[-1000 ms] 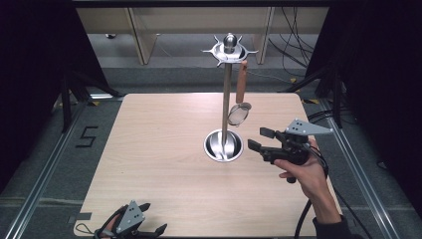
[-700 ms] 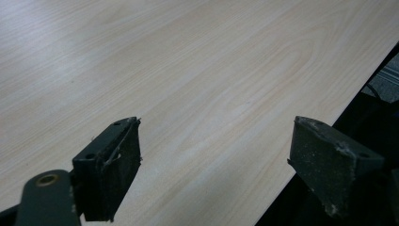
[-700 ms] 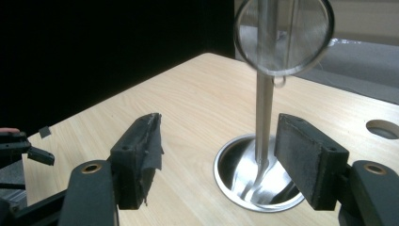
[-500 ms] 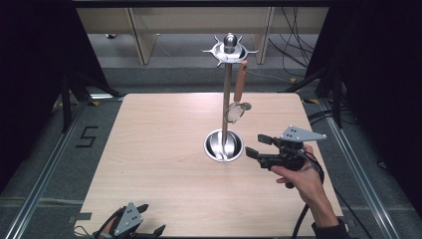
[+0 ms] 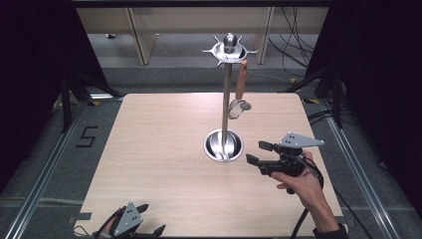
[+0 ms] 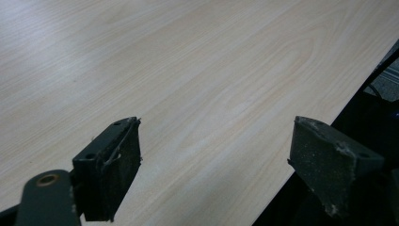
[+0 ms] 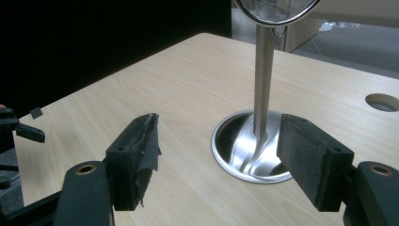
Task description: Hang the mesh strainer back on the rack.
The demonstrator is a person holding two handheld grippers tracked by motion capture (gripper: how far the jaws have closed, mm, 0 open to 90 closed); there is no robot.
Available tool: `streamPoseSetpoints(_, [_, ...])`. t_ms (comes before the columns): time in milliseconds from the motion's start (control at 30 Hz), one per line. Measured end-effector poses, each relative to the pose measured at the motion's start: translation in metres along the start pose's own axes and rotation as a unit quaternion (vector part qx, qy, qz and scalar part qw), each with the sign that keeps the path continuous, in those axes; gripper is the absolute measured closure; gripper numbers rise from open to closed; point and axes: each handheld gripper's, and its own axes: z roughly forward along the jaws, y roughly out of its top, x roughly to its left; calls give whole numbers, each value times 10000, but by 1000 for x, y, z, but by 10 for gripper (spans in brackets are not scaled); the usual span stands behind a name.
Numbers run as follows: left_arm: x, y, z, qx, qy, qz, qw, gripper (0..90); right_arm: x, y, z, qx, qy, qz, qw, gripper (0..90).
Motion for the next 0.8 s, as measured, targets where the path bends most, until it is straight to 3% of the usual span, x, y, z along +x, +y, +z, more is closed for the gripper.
streamPoseSetpoints(67, [0, 1, -1, 0, -41, 73, 10000, 164, 2, -3, 0, 43, -56, 53, 10000, 308])
streamPoseSetpoints(100, [1, 1, -1, 10, -44, 152, 9999, 164, 1, -4, 0, 4, -31, -32, 10000, 308])
streamPoseSetpoints(133, [1, 1, -1, 11, -37, 160, 9999, 164, 3, -6, 1, 1, -18, 57, 10000, 308])
streamPoseSetpoints(233, [0, 1, 0, -53, -28, 88, 9999, 164, 5, -11, 1, 116, -2, 63, 9999, 305])
streamPoseSetpoints(267, [0, 1, 0, -74, -30, 85, 9999, 164, 4, -12, 2, 140, -21, -74, 9999, 304])
streamPoseSetpoints(300, [0, 0, 1, -95, -15, 70, 9999, 164, 6, -15, 2, 210, -84, -37, 9997, 303])
streamPoseSetpoints(367, [0, 1, 0, -60, -30, 106, 9999, 164, 8, -19, 4, 266, 10, -17, 9996, 295])
streamPoseSetpoints(400, [0, 1, 0, -70, -29, 111, 9999, 164, 7, -21, 4, 318, -72, -133, 9994, 295])
streamPoseSetpoints(433, [0, 1, 0, -68, -32, 107, 9999, 164, 9, -22, 4, 393, -40, -6, 9992, 294])
streamPoseSetpoints(533, [0, 1, 0, -67, -26, 113, 9999, 164, 9, -28, 7, 357, 4, 2, 9994, 291])
streamPoseSetpoints(767, [-2, 0, 1, -142, -41, 13, 9999, 164, 8, -41, 8, 559, -147, -42, 9983, 285])
streamPoseSetpoints(800, [-2, 0, 1, -142, -40, 14, 9999, 164, 8, -43, 8, 574, -85, -36, 9983, 284])
